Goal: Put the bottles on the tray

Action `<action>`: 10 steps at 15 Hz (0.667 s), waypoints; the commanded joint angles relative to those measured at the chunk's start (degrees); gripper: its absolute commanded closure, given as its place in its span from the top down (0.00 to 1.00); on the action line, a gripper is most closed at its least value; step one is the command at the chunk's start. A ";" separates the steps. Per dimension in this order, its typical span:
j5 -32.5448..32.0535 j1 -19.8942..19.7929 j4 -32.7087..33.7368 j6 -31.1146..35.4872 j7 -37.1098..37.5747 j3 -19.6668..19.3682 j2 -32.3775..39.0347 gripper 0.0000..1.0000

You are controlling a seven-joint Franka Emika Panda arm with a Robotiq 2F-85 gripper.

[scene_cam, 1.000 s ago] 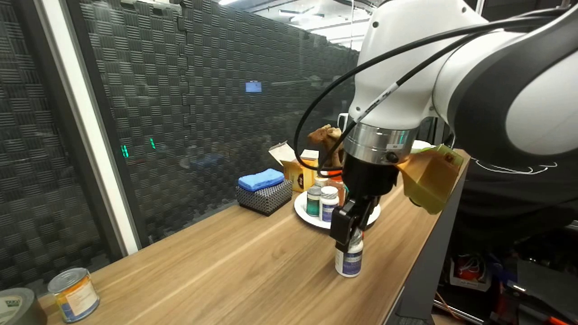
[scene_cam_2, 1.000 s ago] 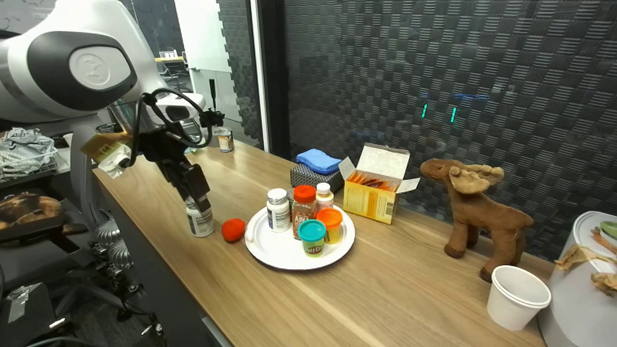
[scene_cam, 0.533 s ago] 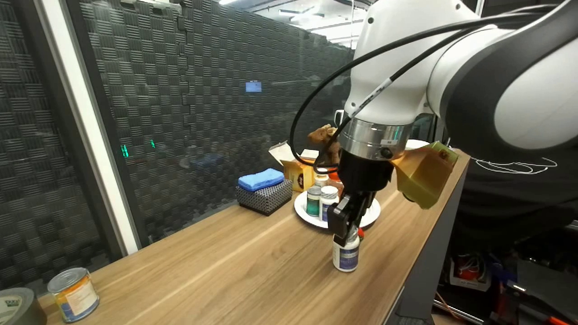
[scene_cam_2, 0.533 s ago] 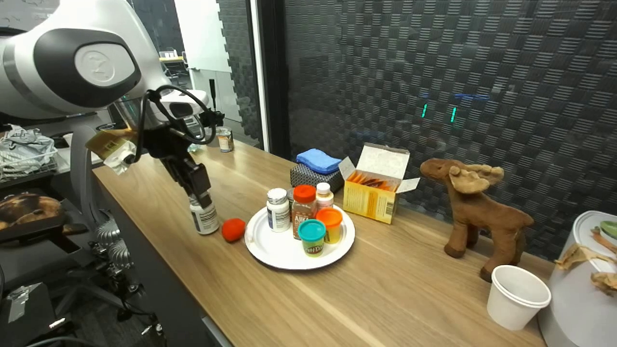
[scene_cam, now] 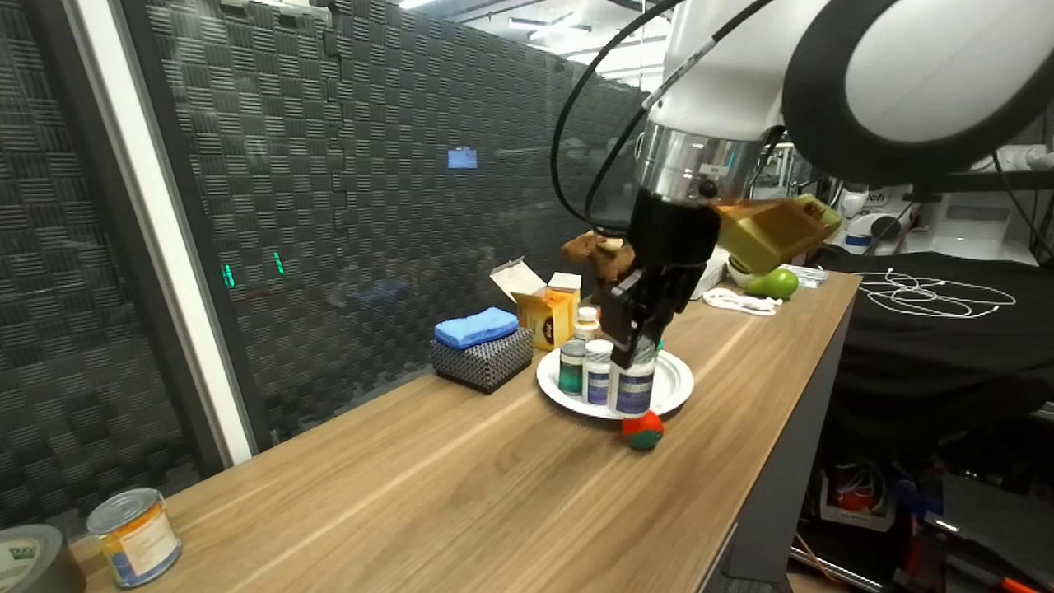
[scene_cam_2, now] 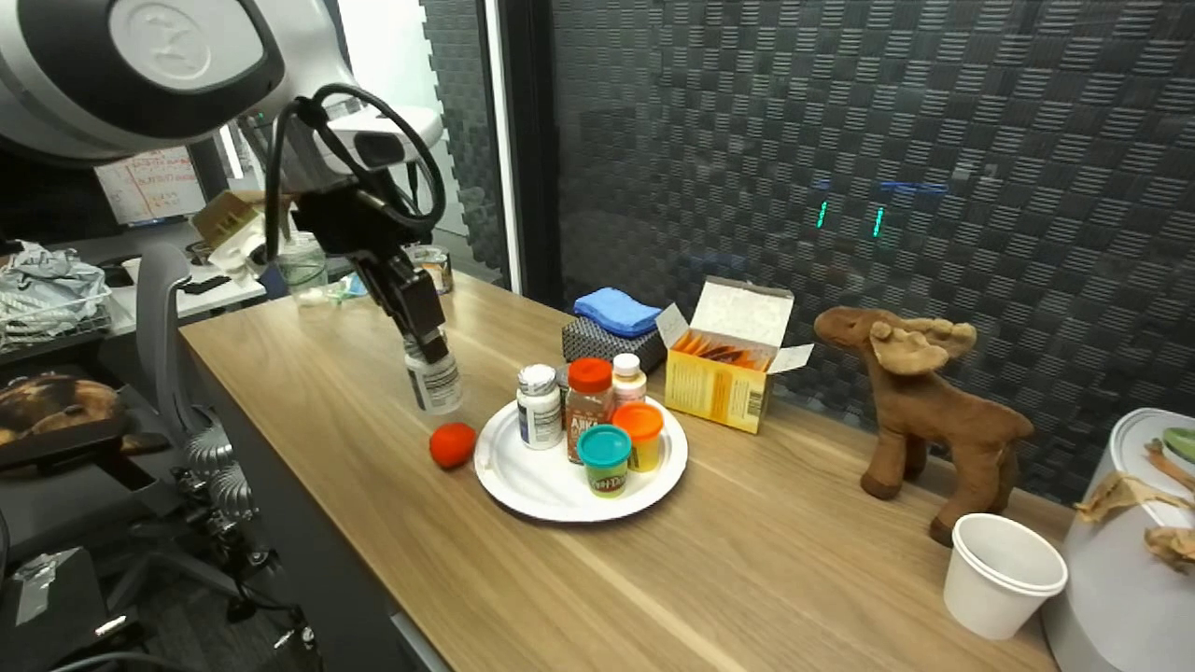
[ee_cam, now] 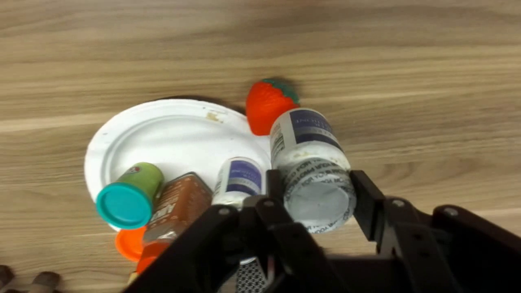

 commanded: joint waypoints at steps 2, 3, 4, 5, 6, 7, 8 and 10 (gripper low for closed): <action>2.00 -5.04 1.20 -0.58 -0.38 -3.81 -1.20 0.20; 2.06 -6.08 1.71 -0.09 0.19 -4.54 -0.57 0.20; 2.41 -6.92 2.17 0.55 0.24 -5.28 0.28 0.20; 2.08 -7.77 2.62 1.16 0.79 -5.70 1.18 0.20; 2.72 -8.21 3.16 1.45 0.65 -6.23 2.44 0.20; 3.51 -8.42 3.63 1.43 0.53 -6.60 3.22 0.20; 4.72 -8.38 4.04 1.30 0.08 -6.98 4.30 0.20; 7.09 -8.13 4.95 1.19 -0.30 -7.41 6.01 0.20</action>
